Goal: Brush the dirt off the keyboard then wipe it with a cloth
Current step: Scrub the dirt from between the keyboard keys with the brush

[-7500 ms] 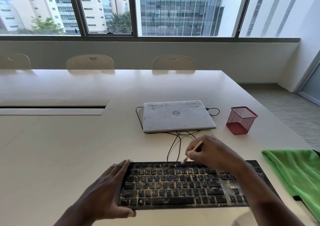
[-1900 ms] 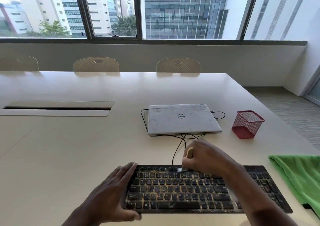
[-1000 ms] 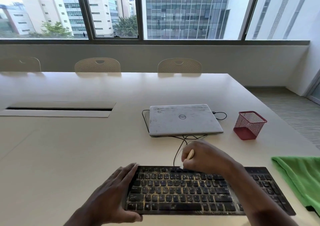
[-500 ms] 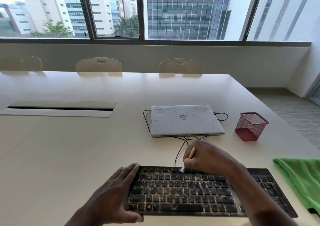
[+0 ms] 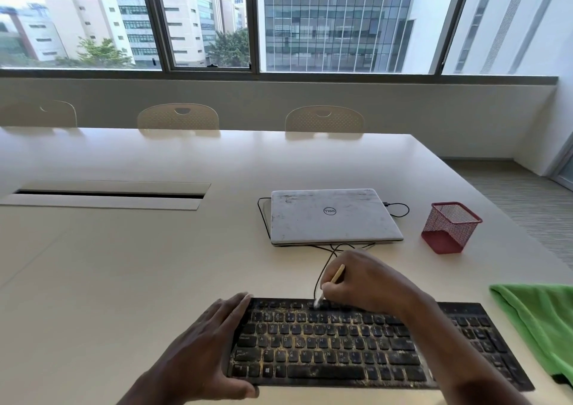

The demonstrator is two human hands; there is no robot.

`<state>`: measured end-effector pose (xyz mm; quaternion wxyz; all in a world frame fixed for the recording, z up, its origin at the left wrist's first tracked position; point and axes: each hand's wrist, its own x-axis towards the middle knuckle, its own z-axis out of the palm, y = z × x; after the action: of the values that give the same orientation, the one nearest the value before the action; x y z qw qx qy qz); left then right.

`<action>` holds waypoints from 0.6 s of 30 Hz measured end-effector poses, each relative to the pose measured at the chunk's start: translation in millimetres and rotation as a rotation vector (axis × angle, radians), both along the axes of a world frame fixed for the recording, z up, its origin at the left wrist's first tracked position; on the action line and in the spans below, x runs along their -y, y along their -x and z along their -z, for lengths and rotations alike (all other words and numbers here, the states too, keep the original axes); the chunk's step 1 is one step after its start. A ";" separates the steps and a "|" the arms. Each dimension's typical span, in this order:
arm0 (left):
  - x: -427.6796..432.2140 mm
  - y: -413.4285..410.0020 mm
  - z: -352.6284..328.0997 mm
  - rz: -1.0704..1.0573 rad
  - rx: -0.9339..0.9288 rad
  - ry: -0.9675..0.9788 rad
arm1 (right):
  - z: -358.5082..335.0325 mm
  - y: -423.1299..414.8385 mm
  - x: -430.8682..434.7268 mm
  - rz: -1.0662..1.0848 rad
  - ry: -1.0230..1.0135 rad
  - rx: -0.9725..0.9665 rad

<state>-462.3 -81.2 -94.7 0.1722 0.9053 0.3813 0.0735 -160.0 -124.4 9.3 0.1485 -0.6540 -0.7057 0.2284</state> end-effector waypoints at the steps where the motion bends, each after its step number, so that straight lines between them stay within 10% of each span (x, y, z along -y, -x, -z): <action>1: -0.7 0.2 1.3 -0.002 -0.004 -0.002 | -0.1 -0.3 -0.6 0.009 -0.009 0.004; 18: -1.5 0.5 1.2 0.010 -0.009 -0.013 | 3.2 4.7 -5.0 0.035 -0.098 -0.124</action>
<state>-462.8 -79.7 -96.0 0.1650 0.9086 0.3771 0.0712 -164.7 -119.4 6.1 0.2275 -0.6427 -0.6941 0.2311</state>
